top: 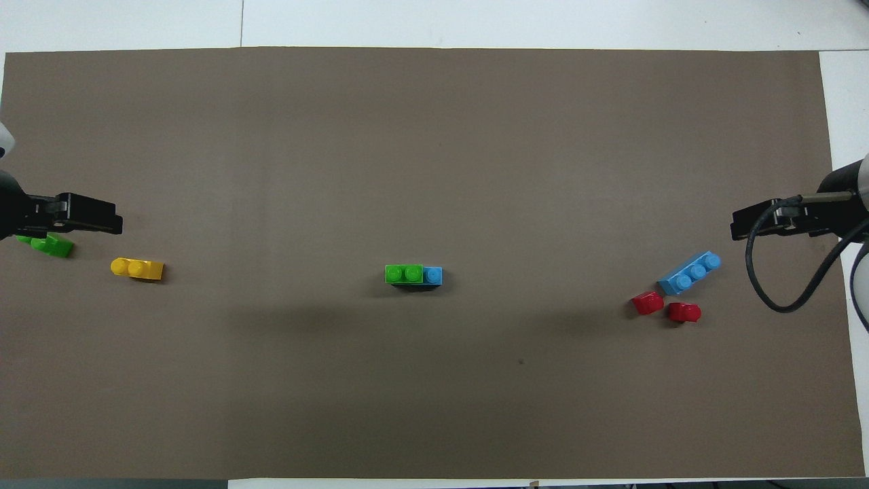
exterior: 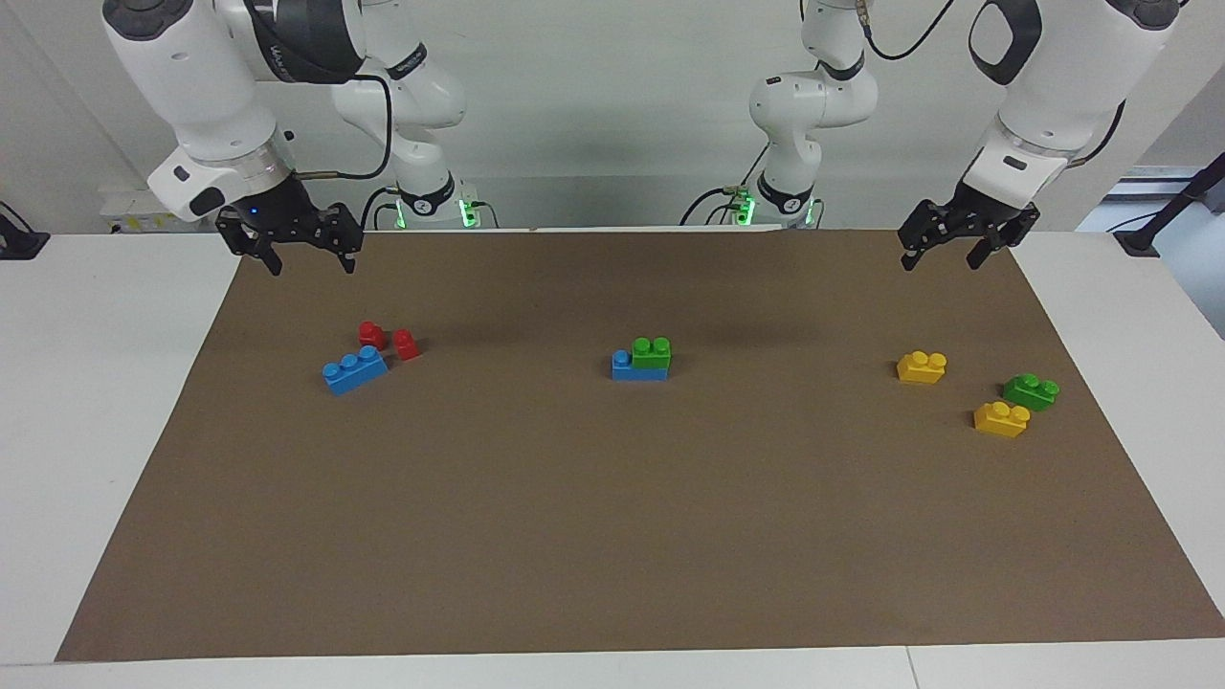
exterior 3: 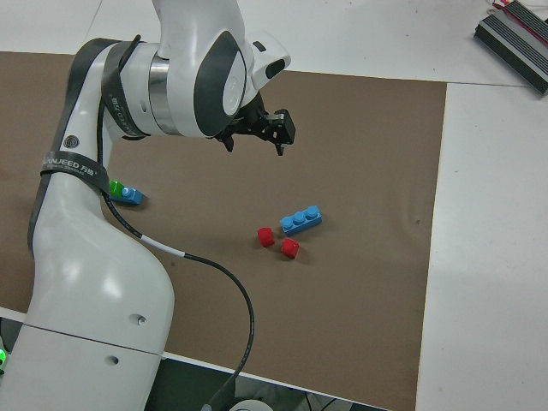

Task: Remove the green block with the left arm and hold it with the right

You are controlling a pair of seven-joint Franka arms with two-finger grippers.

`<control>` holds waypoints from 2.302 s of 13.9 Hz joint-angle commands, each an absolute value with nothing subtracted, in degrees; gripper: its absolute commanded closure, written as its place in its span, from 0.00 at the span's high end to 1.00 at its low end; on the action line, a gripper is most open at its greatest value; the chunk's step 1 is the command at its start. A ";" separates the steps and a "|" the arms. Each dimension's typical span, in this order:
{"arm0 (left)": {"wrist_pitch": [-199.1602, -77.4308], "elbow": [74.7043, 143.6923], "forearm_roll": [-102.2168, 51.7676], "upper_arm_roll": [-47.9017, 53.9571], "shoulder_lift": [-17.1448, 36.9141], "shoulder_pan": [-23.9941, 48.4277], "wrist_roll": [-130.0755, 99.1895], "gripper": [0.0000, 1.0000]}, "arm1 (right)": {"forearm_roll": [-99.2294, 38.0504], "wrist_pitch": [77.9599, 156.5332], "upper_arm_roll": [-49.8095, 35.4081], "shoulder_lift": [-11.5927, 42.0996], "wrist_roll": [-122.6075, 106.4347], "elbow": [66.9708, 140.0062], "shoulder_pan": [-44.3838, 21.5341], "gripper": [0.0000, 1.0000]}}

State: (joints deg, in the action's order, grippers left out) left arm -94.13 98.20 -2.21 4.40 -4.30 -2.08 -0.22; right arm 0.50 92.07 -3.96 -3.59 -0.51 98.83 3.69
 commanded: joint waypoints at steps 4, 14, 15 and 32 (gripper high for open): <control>-93.95 98.00 -3.34 4.48 -4.92 -2.37 0.44 1.00 | 1.58 91.67 -4.75 -3.25 -1.58 98.26 4.66 1.00; -95.79 99.57 -4.92 5.36 -5.45 1.48 -26.32 1.00 | -11.24 98.25 -5.27 -4.04 46.34 105.90 -1.74 0.96; -96.58 100.28 -4.92 5.27 -5.88 2.89 -30.98 1.00 | -12.21 99.48 -5.27 -3.78 52.93 106.69 -3.85 0.96; -117.85 116.89 -4.22 5.27 -2.92 26.53 -110.98 1.00 | -37.78 141.75 -5.27 7.81 92.55 123.04 -24.51 0.96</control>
